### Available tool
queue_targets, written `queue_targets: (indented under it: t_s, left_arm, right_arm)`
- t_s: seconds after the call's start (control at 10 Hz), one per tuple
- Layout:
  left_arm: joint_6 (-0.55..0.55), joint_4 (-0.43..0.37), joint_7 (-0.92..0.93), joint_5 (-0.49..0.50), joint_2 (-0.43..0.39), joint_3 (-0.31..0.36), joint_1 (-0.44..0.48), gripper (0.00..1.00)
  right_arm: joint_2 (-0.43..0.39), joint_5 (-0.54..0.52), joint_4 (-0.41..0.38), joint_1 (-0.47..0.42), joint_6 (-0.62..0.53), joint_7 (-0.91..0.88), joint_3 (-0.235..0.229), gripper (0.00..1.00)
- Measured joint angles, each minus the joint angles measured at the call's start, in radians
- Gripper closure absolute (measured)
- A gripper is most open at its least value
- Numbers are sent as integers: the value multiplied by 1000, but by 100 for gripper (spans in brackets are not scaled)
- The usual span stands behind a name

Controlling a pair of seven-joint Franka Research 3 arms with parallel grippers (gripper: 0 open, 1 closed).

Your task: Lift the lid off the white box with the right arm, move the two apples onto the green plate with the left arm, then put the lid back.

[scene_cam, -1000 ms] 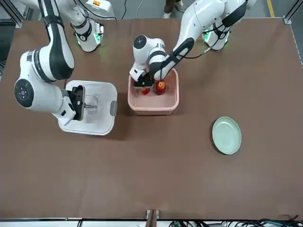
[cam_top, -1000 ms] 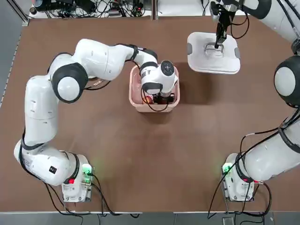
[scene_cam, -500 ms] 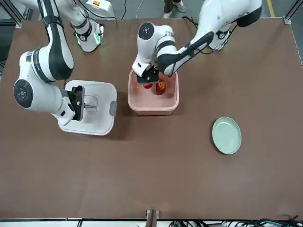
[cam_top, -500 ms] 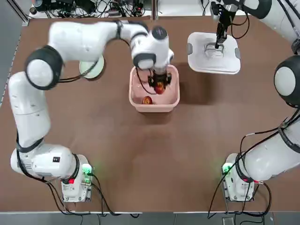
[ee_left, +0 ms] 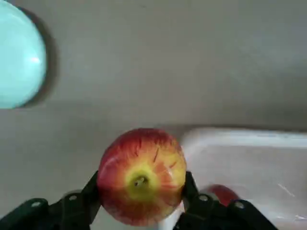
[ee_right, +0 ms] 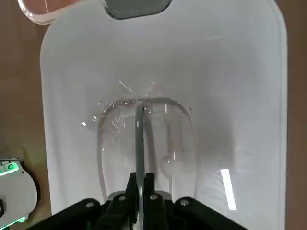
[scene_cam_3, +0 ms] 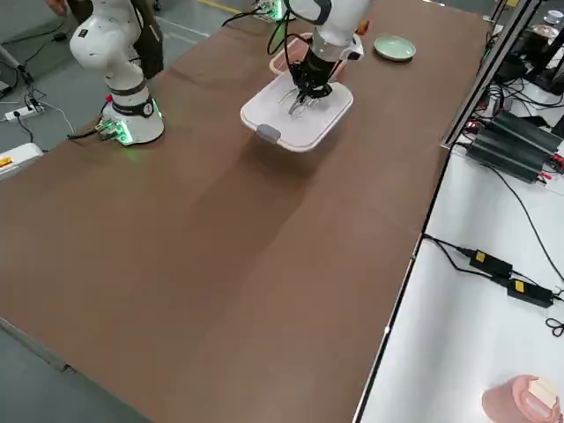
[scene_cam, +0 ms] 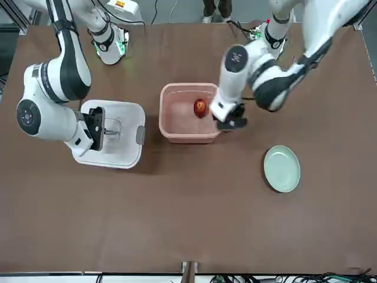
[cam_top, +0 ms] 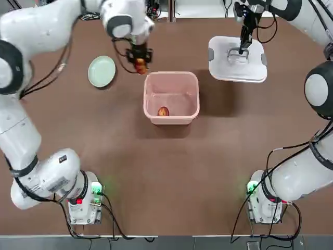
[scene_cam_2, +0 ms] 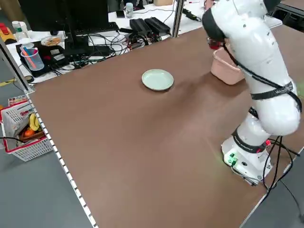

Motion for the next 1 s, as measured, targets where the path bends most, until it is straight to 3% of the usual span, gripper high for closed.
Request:
queue_targets:
  t_s: [0.3, 0.5, 0.8, 1.0]
  left_arm:
    - [101, -136, 307, 63, 3, -28, 381, 31]
    - [252, -200, 459, 131, 10, 34, 550, 31]
    - [416, -207, 519, 249, 27, 242, 535, 31]
    - [448, -179, 541, 257, 38, 315, 489, 31]
  right_arm:
    - [1, 0, 0, -1, -6, 0, 1, 93]
    - [1, 0, 0, -2, -10, 0, 2, 93]
    - [1, 0, 0, -2, -15, 0, 3, 93]
    - [1, 0, 0, -3, -21, 0, 3, 93]
